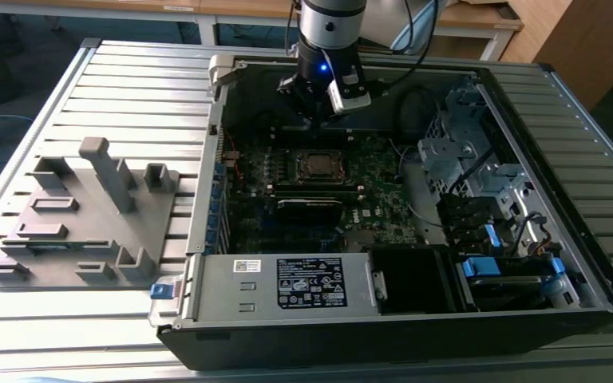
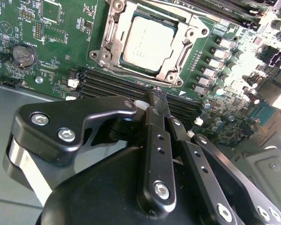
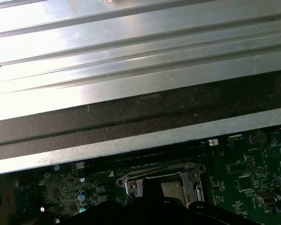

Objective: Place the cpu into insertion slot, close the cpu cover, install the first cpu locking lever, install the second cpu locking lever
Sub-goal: 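Install the first cpu locking lever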

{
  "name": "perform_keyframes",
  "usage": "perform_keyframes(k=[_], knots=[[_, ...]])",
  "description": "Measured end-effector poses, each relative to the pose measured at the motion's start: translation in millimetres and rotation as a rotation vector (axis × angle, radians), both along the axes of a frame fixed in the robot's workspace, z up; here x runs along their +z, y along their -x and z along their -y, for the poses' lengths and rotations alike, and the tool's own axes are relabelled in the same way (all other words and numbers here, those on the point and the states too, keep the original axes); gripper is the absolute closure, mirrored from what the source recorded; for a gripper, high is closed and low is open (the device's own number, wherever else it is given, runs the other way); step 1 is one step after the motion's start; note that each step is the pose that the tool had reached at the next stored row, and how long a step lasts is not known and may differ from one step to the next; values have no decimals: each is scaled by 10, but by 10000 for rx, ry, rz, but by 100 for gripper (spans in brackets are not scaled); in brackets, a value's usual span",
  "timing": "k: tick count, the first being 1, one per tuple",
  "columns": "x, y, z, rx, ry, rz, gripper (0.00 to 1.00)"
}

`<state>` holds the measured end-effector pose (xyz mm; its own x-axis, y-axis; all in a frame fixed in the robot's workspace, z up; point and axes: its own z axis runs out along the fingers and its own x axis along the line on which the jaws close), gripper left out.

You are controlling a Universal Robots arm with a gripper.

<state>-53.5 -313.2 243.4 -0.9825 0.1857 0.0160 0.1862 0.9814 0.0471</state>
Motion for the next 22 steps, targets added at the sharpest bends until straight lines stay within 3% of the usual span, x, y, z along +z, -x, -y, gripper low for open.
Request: perform_keyframes(k=[13, 22], knots=[[-17, -15, 0, 413, -1, 0, 89], [-33, -85, 5, 639, -1, 1, 89]])
